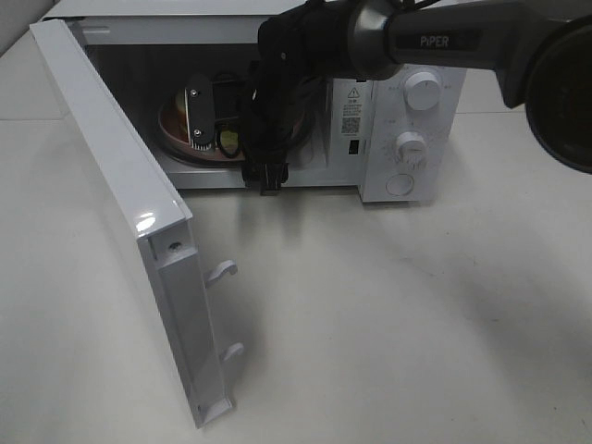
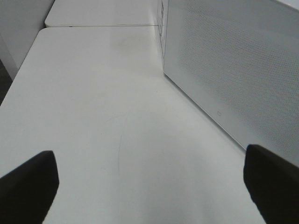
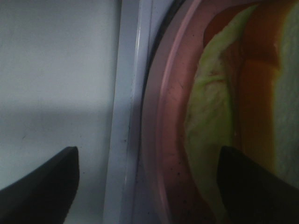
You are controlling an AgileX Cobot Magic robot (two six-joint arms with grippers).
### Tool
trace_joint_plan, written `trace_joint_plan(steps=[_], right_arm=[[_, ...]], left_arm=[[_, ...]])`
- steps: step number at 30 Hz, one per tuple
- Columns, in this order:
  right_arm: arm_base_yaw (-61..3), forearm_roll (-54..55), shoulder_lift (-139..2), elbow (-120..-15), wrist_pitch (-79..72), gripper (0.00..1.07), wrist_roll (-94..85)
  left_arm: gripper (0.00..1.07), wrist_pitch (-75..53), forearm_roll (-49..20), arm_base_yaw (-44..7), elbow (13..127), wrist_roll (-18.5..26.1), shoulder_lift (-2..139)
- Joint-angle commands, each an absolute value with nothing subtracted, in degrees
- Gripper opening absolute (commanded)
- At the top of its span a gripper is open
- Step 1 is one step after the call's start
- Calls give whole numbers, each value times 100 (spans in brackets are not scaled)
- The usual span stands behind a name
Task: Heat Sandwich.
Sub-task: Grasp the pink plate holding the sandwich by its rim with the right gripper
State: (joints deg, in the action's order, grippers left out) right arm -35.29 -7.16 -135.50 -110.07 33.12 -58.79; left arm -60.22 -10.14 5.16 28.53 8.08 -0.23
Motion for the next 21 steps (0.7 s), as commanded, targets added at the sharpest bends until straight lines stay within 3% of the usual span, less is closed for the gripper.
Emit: trace_joint_plan(steps=[1,12,14,15,16,17,18,19,21], right_arm=[[-3547,-722,-13654,-11092,3386,77,-5867],[-3604,-688,-13866,-11224,3358,73,-5873],[-3604,-688,-13860,-11224,3358,63,-5821],[-3604,-688,-13860,-11224,3403,45,-5764],[-3604,-688,-13860,-11224,3403,45,-5764],[-3604,-688,-13860,-11224,3438,36,-5747],[-3604,-688,-13860,-11224,3507,25,-5718],[-3598,-693,-13860,-11224,3627,3,-5718],[-3598,-693,-13860,-11224,3655,0,-5707]], left_arm=[[101,-5947,-1054,487,2842,802,-160],[101,-5947,-1054,487,2842,802,-160],[101,-5947,-1054,487,2842,802,-160],[101,-5947,-1054,487,2842,802,-160],[101,-5947,-1054,487,2842,802,-160],[101,-5947,-1049,487,2842,802,-160],[101,-5947,-1049,487,2842,802,-160],[101,-5947,-1049,487,2842,802,-160],[101,-5947,-1049,487,2842,802,-160]])
